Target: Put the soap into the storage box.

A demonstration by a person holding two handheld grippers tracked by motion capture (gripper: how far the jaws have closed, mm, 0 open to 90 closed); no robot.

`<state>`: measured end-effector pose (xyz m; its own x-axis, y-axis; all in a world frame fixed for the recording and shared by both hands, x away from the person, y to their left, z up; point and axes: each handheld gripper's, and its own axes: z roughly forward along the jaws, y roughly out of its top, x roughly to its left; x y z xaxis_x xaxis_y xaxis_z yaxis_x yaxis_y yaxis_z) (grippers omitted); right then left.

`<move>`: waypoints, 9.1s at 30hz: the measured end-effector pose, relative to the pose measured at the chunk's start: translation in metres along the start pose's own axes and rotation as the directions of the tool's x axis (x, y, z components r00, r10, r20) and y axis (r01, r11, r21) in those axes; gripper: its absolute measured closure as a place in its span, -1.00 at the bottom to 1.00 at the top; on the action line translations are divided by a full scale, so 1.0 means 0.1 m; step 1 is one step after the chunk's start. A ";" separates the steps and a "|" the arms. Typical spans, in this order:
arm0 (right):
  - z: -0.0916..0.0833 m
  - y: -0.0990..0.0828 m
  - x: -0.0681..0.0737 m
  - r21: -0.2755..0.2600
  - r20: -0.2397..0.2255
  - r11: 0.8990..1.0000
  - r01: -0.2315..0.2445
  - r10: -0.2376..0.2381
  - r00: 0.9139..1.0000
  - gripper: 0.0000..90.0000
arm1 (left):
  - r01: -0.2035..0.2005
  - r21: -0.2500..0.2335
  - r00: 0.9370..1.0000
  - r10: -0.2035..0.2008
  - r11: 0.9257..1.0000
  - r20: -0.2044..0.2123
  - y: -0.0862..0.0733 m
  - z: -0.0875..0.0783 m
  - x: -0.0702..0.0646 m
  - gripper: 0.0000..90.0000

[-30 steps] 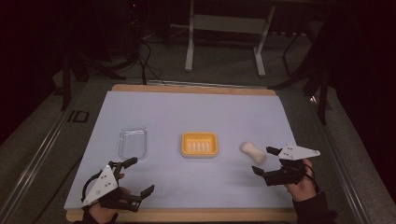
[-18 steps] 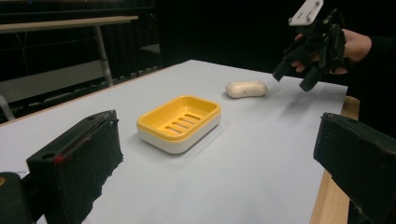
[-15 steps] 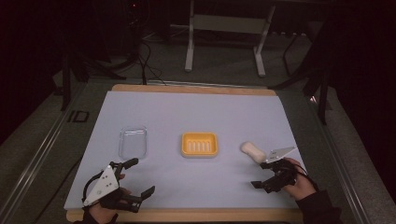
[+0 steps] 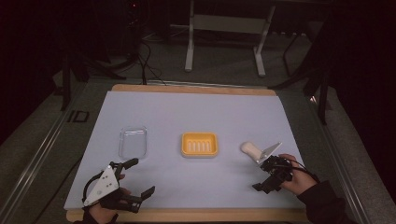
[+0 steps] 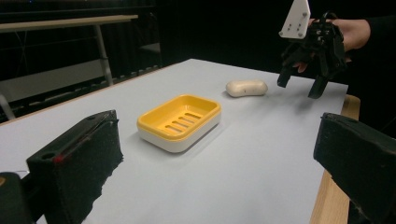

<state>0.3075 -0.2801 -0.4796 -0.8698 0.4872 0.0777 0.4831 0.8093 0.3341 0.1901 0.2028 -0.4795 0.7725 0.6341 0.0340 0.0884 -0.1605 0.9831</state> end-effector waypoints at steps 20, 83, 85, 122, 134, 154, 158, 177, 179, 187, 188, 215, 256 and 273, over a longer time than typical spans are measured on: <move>0.04 0.20 0.11 0.182 -0.039 0.981 0.062 -0.056 0.998 -0.75 | 0.003 -0.003 1.000 -0.003 1.000 0.003 0.00 0.00 0.00 -0.97; 0.09 0.79 -0.83 0.146 0.074 0.984 -0.100 0.090 0.993 -0.35 | 0.008 -0.002 1.000 -0.008 1.000 0.004 0.00 -0.01 0.00 -0.98; 0.12 0.78 -0.85 0.142 0.064 0.985 -0.100 0.092 0.994 -0.34 | 0.009 -0.003 1.000 -0.009 1.000 0.004 0.00 -0.01 0.00 -0.97; 0.37 0.77 -0.89 0.256 0.098 0.965 -0.062 0.038 0.994 0.11 | 0.007 0.001 1.000 -0.007 1.000 0.005 0.00 0.00 0.00 -0.98; 0.29 0.78 -0.86 0.247 0.070 0.969 -0.017 -0.001 0.998 0.11 | 0.011 0.004 1.000 -0.011 1.000 0.006 0.00 0.00 0.01 -0.98; 0.01 0.95 -0.68 0.241 0.082 0.960 0.143 -0.167 0.982 0.11 | 0.012 0.009 1.000 -0.012 1.000 -0.002 -0.02 -0.04 -0.02 -0.97; -0.01 1.00 -0.66 0.252 0.082 0.955 0.154 -0.179 0.980 0.11 | 0.014 0.008 1.000 -0.014 1.000 0.001 -0.01 -0.03 -0.01 -0.97; -0.16 1.25 -0.46 0.205 0.069 0.948 0.243 -0.262 0.963 0.11 | 0.009 0.011 1.000 -0.009 1.000 -0.001 -0.01 -0.01 -0.02 -0.97; -0.19 1.28 -0.44 0.200 0.066 0.947 0.250 -0.268 0.961 0.11 | 0.009 0.011 1.000 -0.009 1.000 0.000 -0.01 -0.01 -0.02 -0.98; -0.28 1.41 -0.34 0.190 0.067 0.937 0.291 -0.309 0.949 0.11 | 0.012 0.007 1.000 -0.012 1.000 -0.002 -0.01 -0.02 -0.02 -0.97; -0.29 1.43 -0.33 0.178 0.073 0.938 0.297 -0.314 0.947 0.11 | 0.012 0.008 1.000 -0.012 1.000 -0.002 -0.01 -0.02 -0.01 -0.97; -0.33 1.92 -0.04 0.114 0.067 0.922 0.370 -0.379 0.923 0.11 | 0.008 0.015 1.000 -0.008 1.000 0.002 -0.01 -0.01 -0.02 -0.97; -0.25 2.30 0.27 -0.051 0.058 0.857 0.513 -0.510 0.858 0.11 | 0.004 0.019 1.000 -0.004 1.000 -0.003 -0.01 -0.02 -0.02 -0.97; 0.21 2.22 0.11 -0.042 0.003 0.877 0.478 -0.479 0.878 0.11 | 0.004 0.023 1.000 -0.004 1.000 0.007 -0.01 -0.02 -0.02 -0.97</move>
<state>0.4070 -0.0878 -0.4245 -0.9946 0.0415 -0.0949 0.0034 0.9290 0.3701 0.1867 0.2033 -0.4804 0.7765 0.6295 0.0289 0.1059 -0.1755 0.9788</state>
